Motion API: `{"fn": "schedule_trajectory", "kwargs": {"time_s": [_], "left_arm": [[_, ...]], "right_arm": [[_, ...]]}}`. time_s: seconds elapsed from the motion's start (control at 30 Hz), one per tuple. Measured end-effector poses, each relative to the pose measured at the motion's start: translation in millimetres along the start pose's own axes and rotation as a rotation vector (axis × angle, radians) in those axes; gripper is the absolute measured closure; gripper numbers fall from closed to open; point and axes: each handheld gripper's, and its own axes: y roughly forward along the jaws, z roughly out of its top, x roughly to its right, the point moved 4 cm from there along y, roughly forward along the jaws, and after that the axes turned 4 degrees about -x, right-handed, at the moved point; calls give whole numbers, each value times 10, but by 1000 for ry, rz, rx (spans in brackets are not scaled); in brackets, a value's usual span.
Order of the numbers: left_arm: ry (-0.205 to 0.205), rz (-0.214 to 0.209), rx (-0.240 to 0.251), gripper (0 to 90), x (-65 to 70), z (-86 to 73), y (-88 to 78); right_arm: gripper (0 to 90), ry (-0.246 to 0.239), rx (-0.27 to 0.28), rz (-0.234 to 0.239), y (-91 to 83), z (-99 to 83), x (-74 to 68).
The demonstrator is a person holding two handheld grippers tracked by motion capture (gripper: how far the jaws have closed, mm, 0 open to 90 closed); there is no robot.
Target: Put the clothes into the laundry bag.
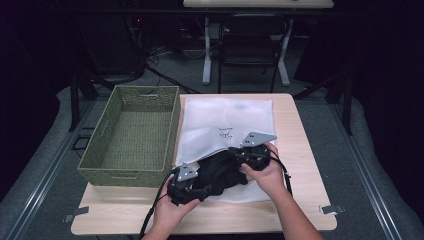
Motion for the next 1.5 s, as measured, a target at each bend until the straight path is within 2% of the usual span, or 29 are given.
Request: {"fn": "schedule_trajectory", "kwargs": {"time_s": [0.27, 0.37, 0.6, 0.7, 0.8, 1.03, 1.23, 1.5], "left_arm": [[7, 17, 0, 369, 0, -27, 56], [16, 12, -7, 368, -3, -34, 66], [1, -8, -9, 379, -8, -54, 95], [7, 6, -3, 422, 2, -58, 114], [25, 2, -12, 503, 12, -70, 126], [21, -19, -14, 653, 23, -72, 133], [5, -38, -17, 706, 26, -67, 133], [3, -29, -26, 729, 42, -42, 133]], "right_arm": [[855, 0, 0, -1, -1, -1, -1], [855, 0, 0, 0, 0, -1, -3], [855, -4, -4, 0, 9, -3, -14], [855, -5, -4, 1, 11, -2, -18], [855, -5, -4, 1, 10, -2, -17], [855, -7, -5, 0, 12, -3, -22], [856, -10, -7, 1, 12, -4, -25], [856, -13, -8, 2, 11, -2, -36]]}}
